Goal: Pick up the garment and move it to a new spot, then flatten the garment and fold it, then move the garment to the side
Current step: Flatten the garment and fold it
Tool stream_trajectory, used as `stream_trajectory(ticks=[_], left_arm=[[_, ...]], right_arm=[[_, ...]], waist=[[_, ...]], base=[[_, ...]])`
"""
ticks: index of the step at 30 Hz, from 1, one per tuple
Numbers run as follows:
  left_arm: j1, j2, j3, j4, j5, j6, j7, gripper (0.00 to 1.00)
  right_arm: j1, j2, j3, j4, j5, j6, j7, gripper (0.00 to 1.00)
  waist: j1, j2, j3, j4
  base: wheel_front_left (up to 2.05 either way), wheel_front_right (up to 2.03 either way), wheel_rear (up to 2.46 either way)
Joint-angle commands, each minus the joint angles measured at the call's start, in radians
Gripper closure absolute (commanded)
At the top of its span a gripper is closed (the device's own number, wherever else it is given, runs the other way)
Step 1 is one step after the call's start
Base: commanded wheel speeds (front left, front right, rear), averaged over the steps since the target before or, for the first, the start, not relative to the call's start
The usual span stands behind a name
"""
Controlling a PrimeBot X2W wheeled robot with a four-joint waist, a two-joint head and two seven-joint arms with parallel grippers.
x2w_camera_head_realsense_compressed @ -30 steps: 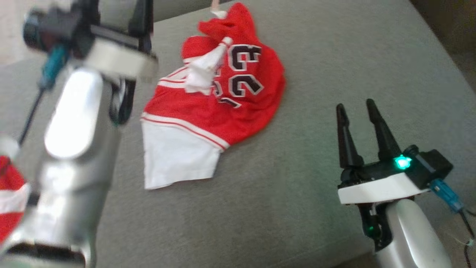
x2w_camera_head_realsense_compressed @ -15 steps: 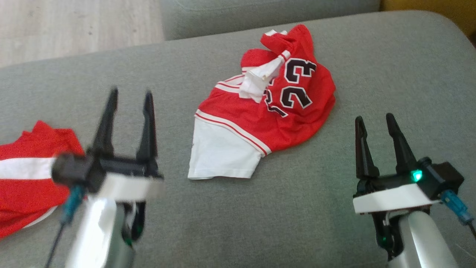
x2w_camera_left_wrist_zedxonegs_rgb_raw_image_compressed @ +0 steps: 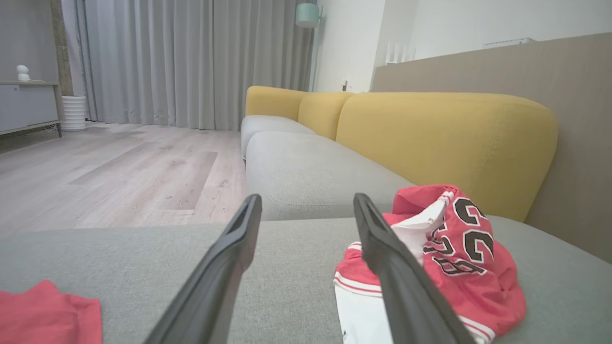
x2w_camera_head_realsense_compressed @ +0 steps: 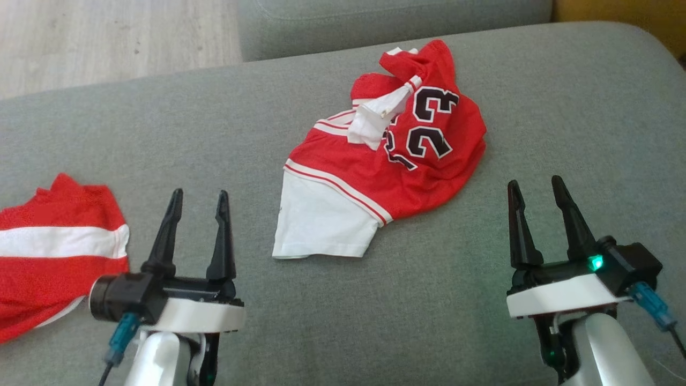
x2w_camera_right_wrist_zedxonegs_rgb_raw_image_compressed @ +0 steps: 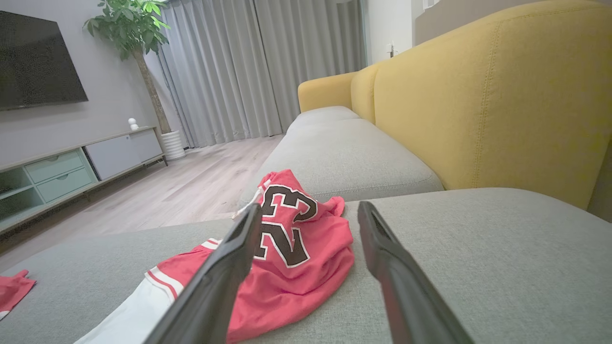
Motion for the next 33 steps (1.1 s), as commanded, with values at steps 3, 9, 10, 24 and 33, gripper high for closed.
stream_trajectory(ticks=[3,9,10,24,33], left_arm=[[-0.074,0.010,0.028,0.023,0.027,-0.012,-0.004,0.00],[-0.213,0.056,-0.036,0.176,0.074,-0.033,0.064,0.00],[-0.243,0.061,-0.048,0.201,0.078,-0.037,0.086,0.00],[-0.573,0.117,-0.206,0.515,0.160,-0.055,0.320,0.00],[-0.647,0.098,-0.254,0.648,0.159,-0.054,0.324,1.00]], right_arm=[[-0.037,-0.004,0.023,-0.042,-0.005,0.008,-0.011,0.00],[-0.061,-0.004,0.028,-0.051,-0.003,0.008,-0.011,0.00],[-0.065,-0.004,0.027,-0.053,-0.001,0.008,-0.011,0.00],[-0.103,-0.004,0.054,-0.062,0.020,0.008,-0.011,0.00],[-0.106,-0.004,0.058,-0.060,0.023,0.008,-0.011,0.00]], waist=[[0.0001,-0.0001,0.036,-0.022],[0.0001,-0.0001,0.112,-0.067],[0.0001,-0.0001,0.125,-0.074],[0.0001,-0.0001,0.218,-0.133],[0.0001,-0.0001,0.216,-0.132]], base=[[0.00,0.00,0.00],[0.00,0.00,0.00],[0.00,0.00,0.00],[0.00,0.00,0.00],[0.00,0.00,0.00]])
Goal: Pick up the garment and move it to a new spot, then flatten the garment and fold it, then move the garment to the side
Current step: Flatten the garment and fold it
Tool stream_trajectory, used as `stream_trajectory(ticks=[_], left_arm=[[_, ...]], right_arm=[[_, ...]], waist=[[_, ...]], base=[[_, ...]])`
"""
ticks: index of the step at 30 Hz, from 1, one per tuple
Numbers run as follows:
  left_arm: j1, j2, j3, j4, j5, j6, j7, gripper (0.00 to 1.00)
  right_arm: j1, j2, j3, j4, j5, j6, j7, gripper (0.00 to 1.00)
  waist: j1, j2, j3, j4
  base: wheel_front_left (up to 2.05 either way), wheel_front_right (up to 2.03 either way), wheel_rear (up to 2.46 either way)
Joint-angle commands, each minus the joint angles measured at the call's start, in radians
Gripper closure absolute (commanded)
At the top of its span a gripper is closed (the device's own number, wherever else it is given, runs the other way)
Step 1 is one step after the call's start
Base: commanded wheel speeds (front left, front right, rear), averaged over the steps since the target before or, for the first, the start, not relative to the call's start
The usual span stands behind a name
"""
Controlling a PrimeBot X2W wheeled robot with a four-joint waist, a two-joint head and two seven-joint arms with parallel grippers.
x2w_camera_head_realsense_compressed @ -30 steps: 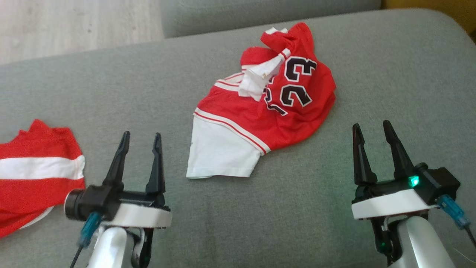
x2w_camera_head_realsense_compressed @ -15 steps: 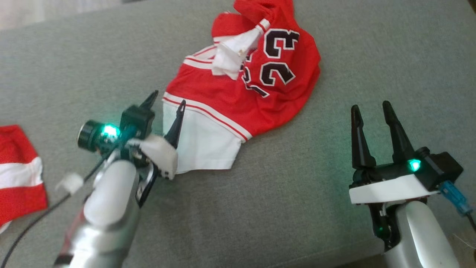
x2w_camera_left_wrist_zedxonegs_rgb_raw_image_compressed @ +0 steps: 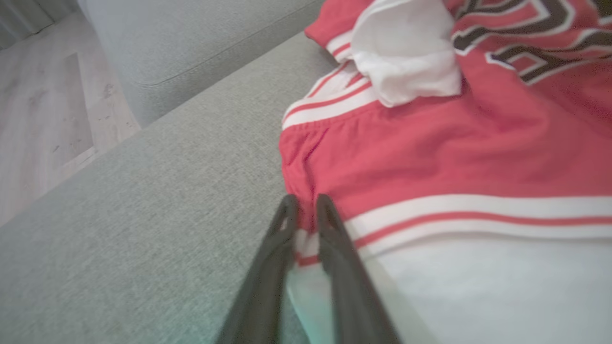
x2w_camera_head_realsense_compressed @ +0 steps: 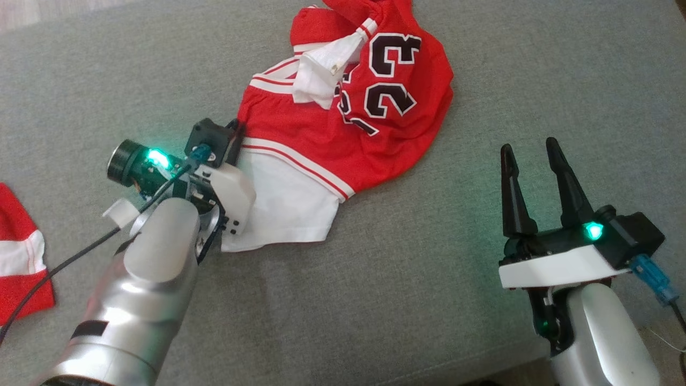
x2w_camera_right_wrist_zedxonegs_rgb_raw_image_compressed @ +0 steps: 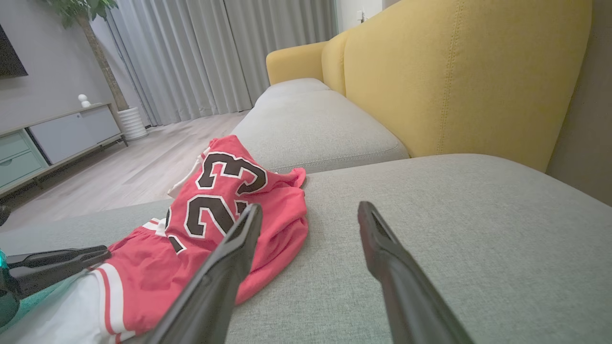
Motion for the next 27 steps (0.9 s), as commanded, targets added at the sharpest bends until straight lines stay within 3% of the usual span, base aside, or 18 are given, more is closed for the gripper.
stream_trajectory(ticks=[1,5,14,27], left_arm=[[-0.030,0.017,0.016,-0.004,-0.016,-0.003,-0.005,1.00],[-0.031,0.014,0.034,0.014,-0.051,0.005,-0.066,1.00],[0.040,0.054,0.163,0.009,-0.146,0.111,-0.258,1.00],[0.221,0.083,0.249,-0.025,-0.227,0.192,-0.302,1.00]], right_arm=[[-0.019,-0.004,0.023,-0.032,0.004,0.008,-0.011,0.00],[-0.015,-0.004,0.019,-0.028,0.001,0.008,-0.011,0.00],[0.017,-0.004,0.014,-0.016,-0.019,0.008,-0.011,0.00],[0.051,-0.004,0.015,0.000,-0.047,0.008,-0.011,0.00]], waist=[[0.0000,0.0000,-0.003,0.004],[0.0000,0.0000,-0.020,0.019],[0.0000,0.0000,-0.087,0.085],[0.0000,0.0000,-0.159,0.165]], base=[[0.00,0.00,0.00],[0.00,0.00,0.00],[0.00,0.00,0.00],[0.00,0.00,0.00]])
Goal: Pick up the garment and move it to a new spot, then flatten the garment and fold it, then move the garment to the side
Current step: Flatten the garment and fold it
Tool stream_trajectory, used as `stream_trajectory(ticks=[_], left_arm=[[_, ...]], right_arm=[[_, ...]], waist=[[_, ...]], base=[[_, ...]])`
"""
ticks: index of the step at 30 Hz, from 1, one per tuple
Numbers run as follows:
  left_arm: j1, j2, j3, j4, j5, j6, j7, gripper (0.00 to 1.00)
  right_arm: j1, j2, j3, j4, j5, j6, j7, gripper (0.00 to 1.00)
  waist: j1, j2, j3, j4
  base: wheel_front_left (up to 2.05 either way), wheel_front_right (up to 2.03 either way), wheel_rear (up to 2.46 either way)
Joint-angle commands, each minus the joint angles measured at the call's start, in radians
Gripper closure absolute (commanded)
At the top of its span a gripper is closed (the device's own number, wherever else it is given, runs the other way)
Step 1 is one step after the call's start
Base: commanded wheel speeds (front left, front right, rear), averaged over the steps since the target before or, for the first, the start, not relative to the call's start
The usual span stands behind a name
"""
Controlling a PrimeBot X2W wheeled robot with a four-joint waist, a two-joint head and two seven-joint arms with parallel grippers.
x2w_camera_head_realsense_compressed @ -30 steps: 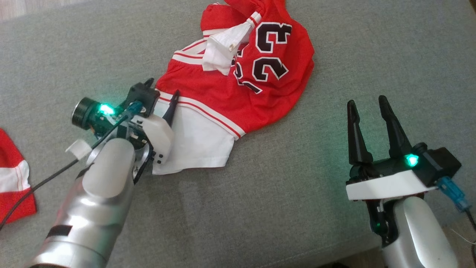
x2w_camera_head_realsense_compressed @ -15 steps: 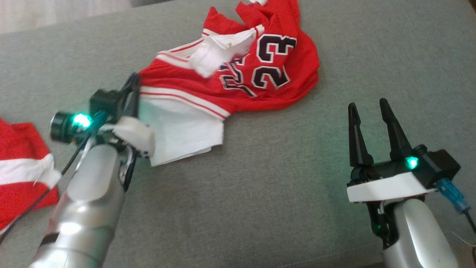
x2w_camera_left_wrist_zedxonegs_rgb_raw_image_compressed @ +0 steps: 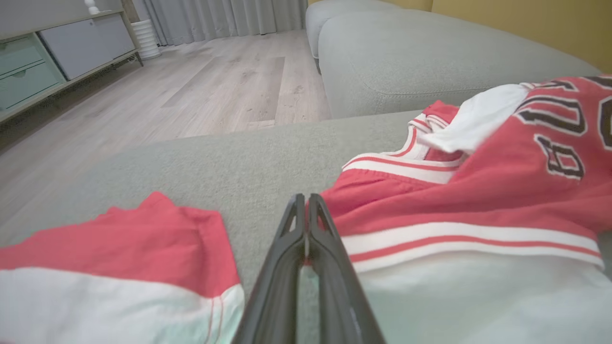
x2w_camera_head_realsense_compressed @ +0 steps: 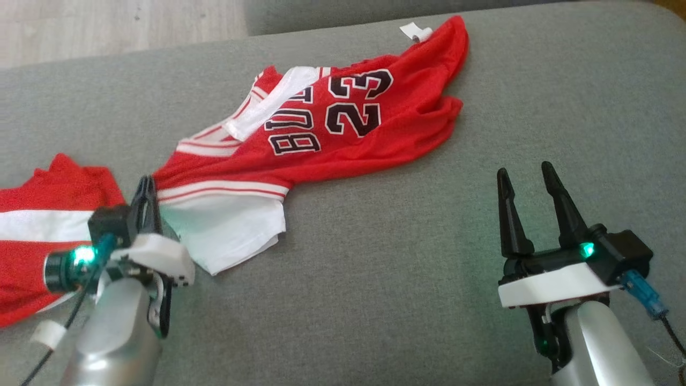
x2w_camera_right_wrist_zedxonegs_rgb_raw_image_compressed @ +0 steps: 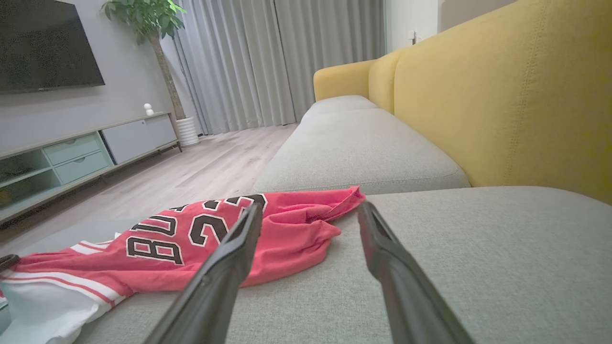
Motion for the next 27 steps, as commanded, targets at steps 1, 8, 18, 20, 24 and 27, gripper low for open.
stream_trajectory(ticks=[1,8,18,20,24,27], left_arm=[[-0.005,0.033,0.038,-0.035,-0.003,0.014,-0.010,1.00],[0.022,0.020,0.016,-0.069,0.008,0.034,-0.008,0.00],[0.104,-0.025,-0.012,-0.399,0.031,-0.005,-0.031,0.00],[0.144,-0.036,-0.018,-0.475,0.047,-0.007,-0.031,0.00],[0.233,-0.057,-0.037,-0.569,0.068,-0.017,-0.032,0.00],[0.290,-0.073,-0.043,-0.606,0.074,-0.018,-0.032,0.00]], right_arm=[[0.004,-0.004,0.022,-0.026,-0.011,0.008,-0.011,0.00],[0.008,-0.004,0.019,-0.015,-0.009,0.008,-0.011,0.00],[0.015,-0.004,-0.003,-0.015,0.000,0.008,-0.011,0.00],[0.016,-0.004,-0.003,-0.021,0.003,0.008,-0.011,0.00],[0.019,-0.004,-0.004,-0.028,0.007,0.008,-0.011,0.00],[0.025,-0.004,-0.010,-0.030,0.009,0.008,-0.011,0.00]], waist=[[0.0001,0.0000,-0.009,0.009],[0.0001,0.0000,-0.032,0.027],[0.0001,0.0000,-0.062,0.056],[0.0001,0.0000,-0.063,0.060],[0.0001,0.0000,-0.067,0.063],[0.0001,0.0000,-0.066,0.067]], base=[[0.00,0.00,0.00],[0.00,0.00,0.00],[0.00,0.00,0.00],[0.00,0.00,0.00],[0.00,0.00,0.00],[0.00,0.00,0.00]])
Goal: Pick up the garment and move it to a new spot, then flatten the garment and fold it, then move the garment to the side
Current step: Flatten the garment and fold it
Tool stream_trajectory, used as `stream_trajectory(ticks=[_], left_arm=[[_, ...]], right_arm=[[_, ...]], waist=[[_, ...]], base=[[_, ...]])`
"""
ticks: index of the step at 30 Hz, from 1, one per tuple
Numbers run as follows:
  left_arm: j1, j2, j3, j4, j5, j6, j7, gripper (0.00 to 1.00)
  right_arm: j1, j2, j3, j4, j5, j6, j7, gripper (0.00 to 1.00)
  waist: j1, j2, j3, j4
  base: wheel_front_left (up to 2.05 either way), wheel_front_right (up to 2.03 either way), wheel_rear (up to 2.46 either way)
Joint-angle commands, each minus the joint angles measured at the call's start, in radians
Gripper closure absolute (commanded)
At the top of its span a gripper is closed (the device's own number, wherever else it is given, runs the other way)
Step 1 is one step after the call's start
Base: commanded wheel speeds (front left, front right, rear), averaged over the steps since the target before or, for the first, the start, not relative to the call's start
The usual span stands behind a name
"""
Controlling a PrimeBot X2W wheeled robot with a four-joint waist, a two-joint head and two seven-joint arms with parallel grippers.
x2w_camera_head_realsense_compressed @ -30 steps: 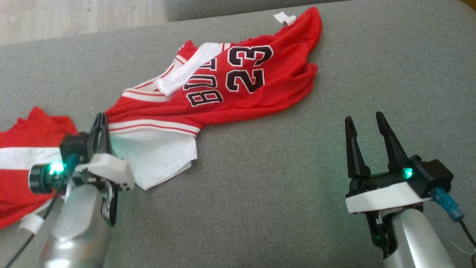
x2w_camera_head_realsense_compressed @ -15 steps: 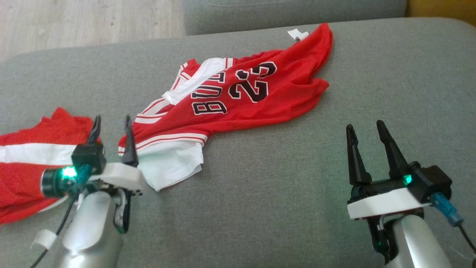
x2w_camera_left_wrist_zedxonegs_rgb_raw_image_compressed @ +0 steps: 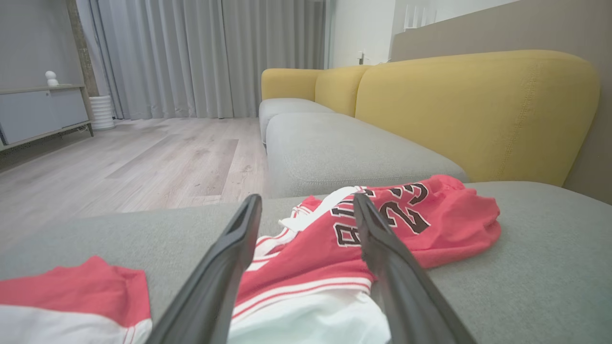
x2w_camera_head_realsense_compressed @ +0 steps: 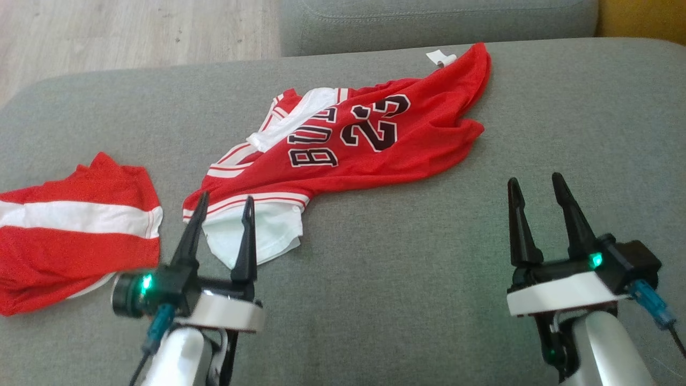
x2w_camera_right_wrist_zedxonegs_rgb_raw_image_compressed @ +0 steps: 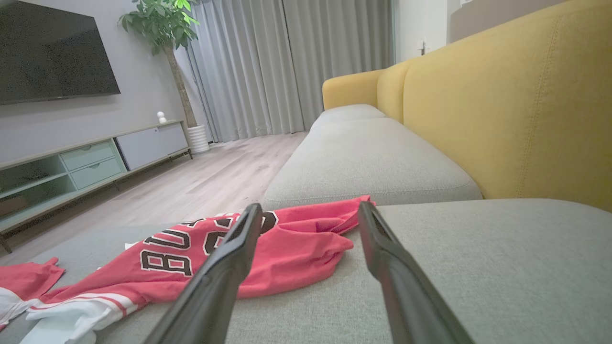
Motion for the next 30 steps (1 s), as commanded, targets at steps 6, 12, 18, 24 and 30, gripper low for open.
stream_trajectory(ticks=[6,12,18,24,30], left_arm=[[0.007,-0.014,0.027,-0.069,0.016,-0.010,-0.009,0.00],[-0.024,-0.022,0.024,-0.064,0.037,-0.022,-0.009,0.00],[-0.034,-0.037,0.013,-0.043,0.034,-0.031,-0.009,0.00],[-0.055,-0.046,-0.001,-0.019,0.037,-0.035,-0.009,0.00],[-0.073,-0.053,-0.008,-0.018,0.032,-0.034,-0.009,0.00]], right_arm=[[-0.023,-0.004,-0.030,-0.010,-0.014,0.008,-0.011,0.00],[-0.151,-0.004,-0.099,0.143,-0.010,0.008,-0.011,0.00],[-0.330,-0.004,-0.200,0.435,-0.092,0.008,0.045,0.00],[-0.464,-0.004,-0.264,0.626,-0.143,0.008,0.088,0.00],[-0.581,-0.004,-0.336,0.785,-0.217,0.008,0.086,0.00]], waist=[[0.0001,0.0000,0.032,0.034],[0.0001,0.0000,0.077,0.083],[0.0001,0.0000,0.111,0.129],[0.0001,0.0000,0.139,0.160],[0.0001,0.0000,0.168,0.183]], base=[[0.00,0.00,0.00],[0.00,0.00,0.00],[0.00,0.00,0.00],[0.00,0.00,0.00],[0.00,0.00,0.00]])
